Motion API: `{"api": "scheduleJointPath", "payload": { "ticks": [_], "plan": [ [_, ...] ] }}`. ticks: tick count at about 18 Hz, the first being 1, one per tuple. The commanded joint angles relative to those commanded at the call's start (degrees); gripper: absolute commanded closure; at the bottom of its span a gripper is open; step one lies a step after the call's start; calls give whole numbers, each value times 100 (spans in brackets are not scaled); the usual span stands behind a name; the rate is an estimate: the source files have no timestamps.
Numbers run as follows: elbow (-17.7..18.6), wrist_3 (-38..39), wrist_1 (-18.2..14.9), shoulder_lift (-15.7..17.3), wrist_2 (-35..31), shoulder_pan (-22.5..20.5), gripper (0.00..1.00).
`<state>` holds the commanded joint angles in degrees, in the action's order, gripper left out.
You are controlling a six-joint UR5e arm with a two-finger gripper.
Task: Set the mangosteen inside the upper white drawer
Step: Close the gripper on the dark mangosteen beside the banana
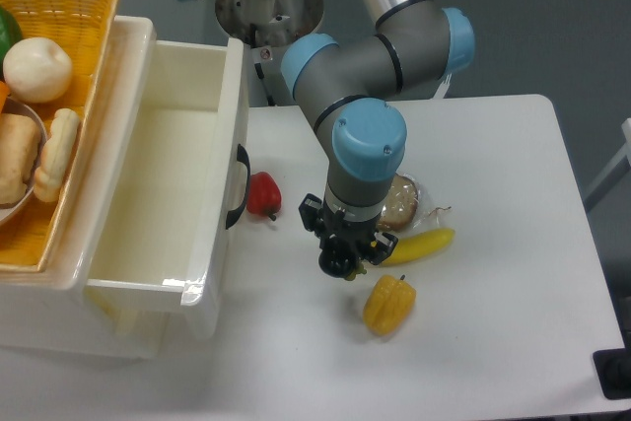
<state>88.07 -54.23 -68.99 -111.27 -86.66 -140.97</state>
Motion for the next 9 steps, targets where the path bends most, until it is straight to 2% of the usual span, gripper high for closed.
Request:
{"api": "scheduleJointPath", "payload": {
  "ticks": [5, 9],
  "plan": [
    [-61, 254, 0, 79, 52, 0, 60],
    [-70, 684, -52, 517, 447, -62, 60]
  ]
}}
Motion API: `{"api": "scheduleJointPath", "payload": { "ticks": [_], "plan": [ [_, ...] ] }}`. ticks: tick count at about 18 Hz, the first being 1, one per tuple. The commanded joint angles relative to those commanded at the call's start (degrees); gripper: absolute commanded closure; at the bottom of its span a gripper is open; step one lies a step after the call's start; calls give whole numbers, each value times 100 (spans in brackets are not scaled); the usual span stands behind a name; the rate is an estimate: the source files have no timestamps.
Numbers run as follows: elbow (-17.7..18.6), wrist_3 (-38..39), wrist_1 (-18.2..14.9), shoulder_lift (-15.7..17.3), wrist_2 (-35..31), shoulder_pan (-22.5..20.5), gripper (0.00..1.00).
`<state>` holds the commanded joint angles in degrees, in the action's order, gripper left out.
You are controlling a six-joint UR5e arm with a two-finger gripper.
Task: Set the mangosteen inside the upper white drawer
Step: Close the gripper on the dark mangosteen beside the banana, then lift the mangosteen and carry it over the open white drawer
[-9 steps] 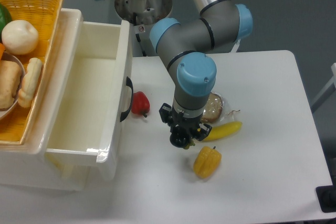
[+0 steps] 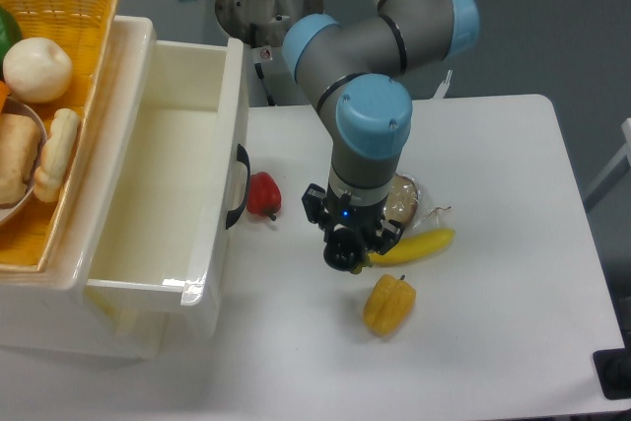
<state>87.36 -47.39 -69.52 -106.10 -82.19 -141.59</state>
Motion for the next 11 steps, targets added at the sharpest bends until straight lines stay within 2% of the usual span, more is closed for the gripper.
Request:
{"api": "scheduleJointPath", "payload": {
  "ticks": [3, 8, 11],
  "plan": [
    [0, 607, -79, 343, 492, -132, 60],
    [35, 1012, -386, 853, 1072, -97, 60],
    [70, 1030, -615, 1117, 1161, -36, 60]
  ]
}}
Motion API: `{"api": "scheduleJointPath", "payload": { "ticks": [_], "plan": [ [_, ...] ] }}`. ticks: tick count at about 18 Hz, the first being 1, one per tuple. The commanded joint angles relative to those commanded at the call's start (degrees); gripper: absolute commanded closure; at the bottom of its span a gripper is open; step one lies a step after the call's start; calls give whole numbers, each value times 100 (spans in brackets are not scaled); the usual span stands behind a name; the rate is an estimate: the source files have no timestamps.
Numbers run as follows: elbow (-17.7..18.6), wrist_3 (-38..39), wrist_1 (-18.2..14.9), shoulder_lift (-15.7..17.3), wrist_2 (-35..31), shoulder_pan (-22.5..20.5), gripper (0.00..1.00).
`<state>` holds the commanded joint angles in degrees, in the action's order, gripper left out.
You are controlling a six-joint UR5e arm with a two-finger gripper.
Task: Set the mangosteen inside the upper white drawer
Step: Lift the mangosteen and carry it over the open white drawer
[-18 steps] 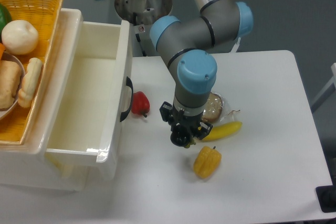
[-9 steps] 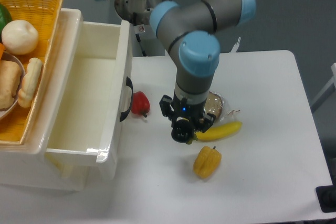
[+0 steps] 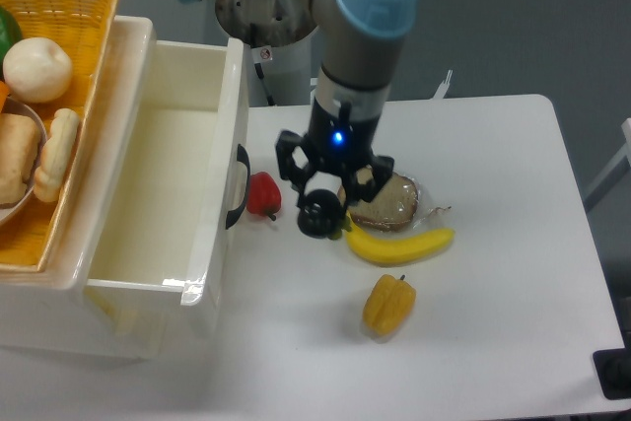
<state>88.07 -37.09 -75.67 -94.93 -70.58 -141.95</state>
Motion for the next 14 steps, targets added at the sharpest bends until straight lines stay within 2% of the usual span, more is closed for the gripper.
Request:
{"api": "scheduleJointPath", "payload": {
  "ticks": [4, 9, 12, 14],
  "plan": [
    [26, 167, -352, 246, 281, 70, 59],
    [184, 228, -440, 616, 396, 360, 59],
    [211, 351, -563, 686, 387, 624, 58],
    [228, 369, -581, 678, 387, 729, 54]
  ]
}}
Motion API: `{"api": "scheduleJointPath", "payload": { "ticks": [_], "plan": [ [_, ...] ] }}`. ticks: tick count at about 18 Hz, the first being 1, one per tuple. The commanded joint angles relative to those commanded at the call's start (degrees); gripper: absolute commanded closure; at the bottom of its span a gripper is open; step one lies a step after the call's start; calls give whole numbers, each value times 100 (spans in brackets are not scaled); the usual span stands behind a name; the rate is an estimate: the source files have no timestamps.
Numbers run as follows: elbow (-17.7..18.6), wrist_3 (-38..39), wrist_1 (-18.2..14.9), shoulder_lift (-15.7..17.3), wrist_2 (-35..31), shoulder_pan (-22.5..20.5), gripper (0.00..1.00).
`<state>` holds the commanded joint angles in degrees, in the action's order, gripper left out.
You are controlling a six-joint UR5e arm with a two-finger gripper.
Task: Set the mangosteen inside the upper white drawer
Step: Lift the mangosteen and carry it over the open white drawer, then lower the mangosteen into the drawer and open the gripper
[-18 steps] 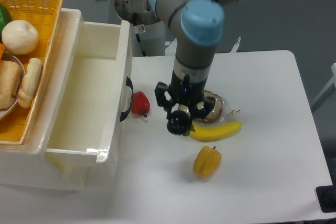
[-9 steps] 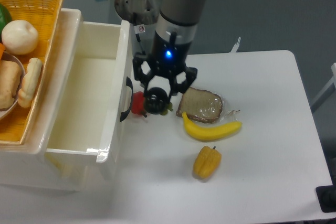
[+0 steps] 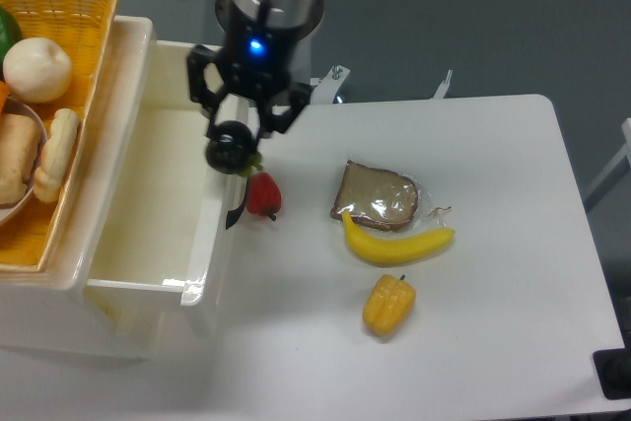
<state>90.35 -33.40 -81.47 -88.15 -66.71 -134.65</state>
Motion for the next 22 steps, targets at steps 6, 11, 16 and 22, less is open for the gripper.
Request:
{"api": "scheduleJointPath", "payload": {
  "ticks": [6, 11, 16, 22],
  "plan": [
    [105, -17, 9, -53, -18, 203, 46],
    [202, -88, 26, -79, -35, 246, 27],
    [202, -88, 44, -123, -35, 273, 0],
    [176, -123, 97, -114, -131, 194, 0]
  ]
}}
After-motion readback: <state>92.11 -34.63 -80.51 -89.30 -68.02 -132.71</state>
